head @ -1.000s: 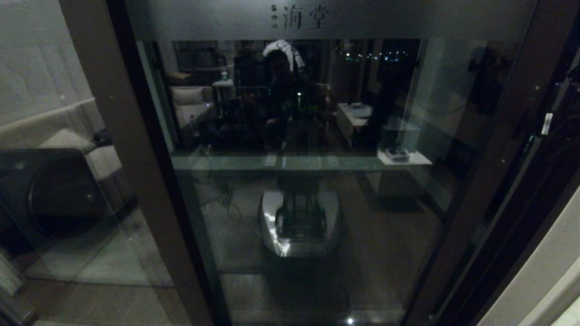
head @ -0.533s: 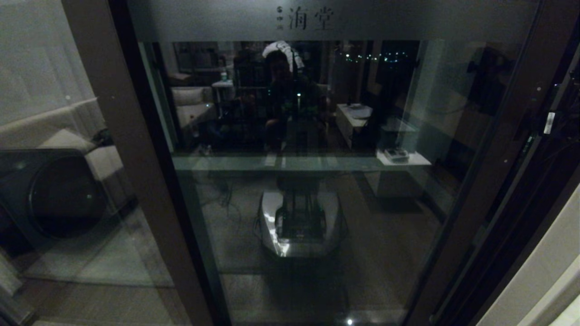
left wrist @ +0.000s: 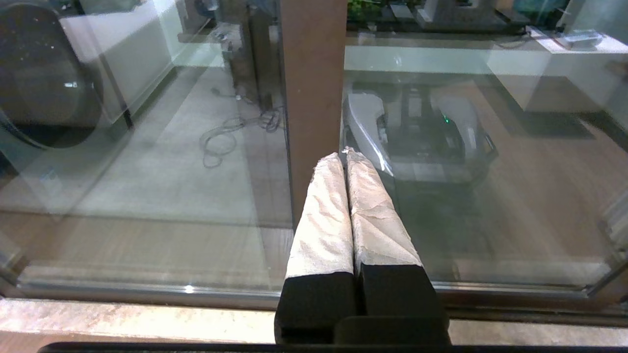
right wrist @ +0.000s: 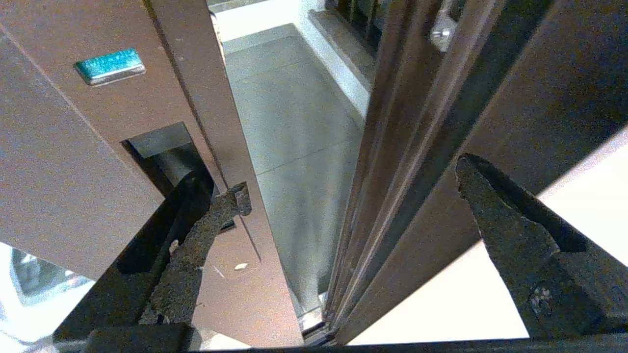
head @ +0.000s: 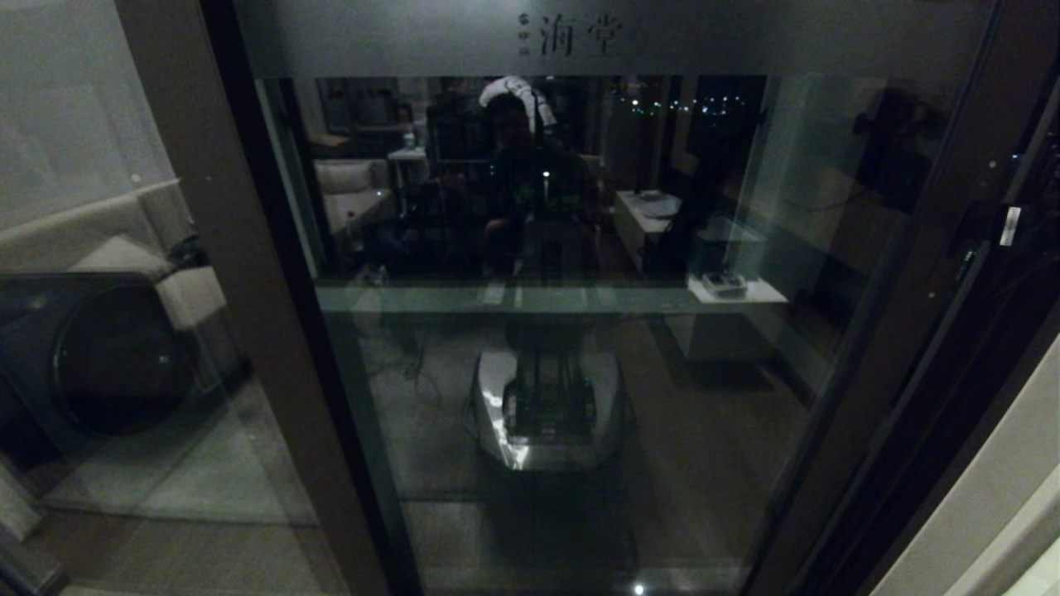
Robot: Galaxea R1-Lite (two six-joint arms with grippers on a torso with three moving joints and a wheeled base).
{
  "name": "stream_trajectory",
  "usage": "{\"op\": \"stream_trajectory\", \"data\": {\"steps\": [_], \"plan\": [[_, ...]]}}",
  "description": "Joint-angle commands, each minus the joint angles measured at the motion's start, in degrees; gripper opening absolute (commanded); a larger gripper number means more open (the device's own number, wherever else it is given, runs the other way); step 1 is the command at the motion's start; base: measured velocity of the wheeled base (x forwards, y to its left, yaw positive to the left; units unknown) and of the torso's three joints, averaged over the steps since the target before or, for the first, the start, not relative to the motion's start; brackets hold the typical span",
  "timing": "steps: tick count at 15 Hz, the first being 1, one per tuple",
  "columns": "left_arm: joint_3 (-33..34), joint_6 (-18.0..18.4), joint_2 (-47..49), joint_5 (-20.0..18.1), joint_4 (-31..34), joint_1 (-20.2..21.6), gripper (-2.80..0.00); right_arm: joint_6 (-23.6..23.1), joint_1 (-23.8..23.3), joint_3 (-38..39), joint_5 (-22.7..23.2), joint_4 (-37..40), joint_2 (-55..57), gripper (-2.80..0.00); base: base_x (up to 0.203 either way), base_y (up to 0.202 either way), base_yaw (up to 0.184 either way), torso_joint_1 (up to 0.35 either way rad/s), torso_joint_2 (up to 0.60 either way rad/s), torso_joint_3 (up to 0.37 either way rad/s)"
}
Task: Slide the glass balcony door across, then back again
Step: Close the slid door
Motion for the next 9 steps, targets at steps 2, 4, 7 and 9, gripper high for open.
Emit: {"op": "stream_trajectory", "data": {"steps": [2, 4, 7, 9], "plan": [[-0.01, 0.00, -0.01, 0.02, 0.03, 0.01, -2.80, 0.00, -0.14, -0.03, 0.03, 0.03, 0.25, 0.00, 0.000, 0.000, 0.000, 0.000, 0.00, 0.000], [-0.01, 0.00, -0.01, 0.02, 0.04, 0.01, -2.80, 0.01, -0.14, -0.10, 0.03, 0.03, 0.34, 0.00, 0.000, 0.000, 0.000, 0.000, 0.00, 0.000], [-0.01, 0.00, -0.01, 0.02, 0.03, 0.01, -2.80, 0.09, -0.31, -0.09, 0.03, 0.03, 0.37, -2.80, 0.000, 0.000, 0.000, 0.000, 0.00, 0.000], [-0.01, 0.00, -0.01, 0.02, 0.03, 0.01, -2.80, 0.01, -0.74, -0.18, 0.11, 0.03, 0.52, -2.80, 0.000, 0.000, 0.000, 0.000, 0.00, 0.000]]}}
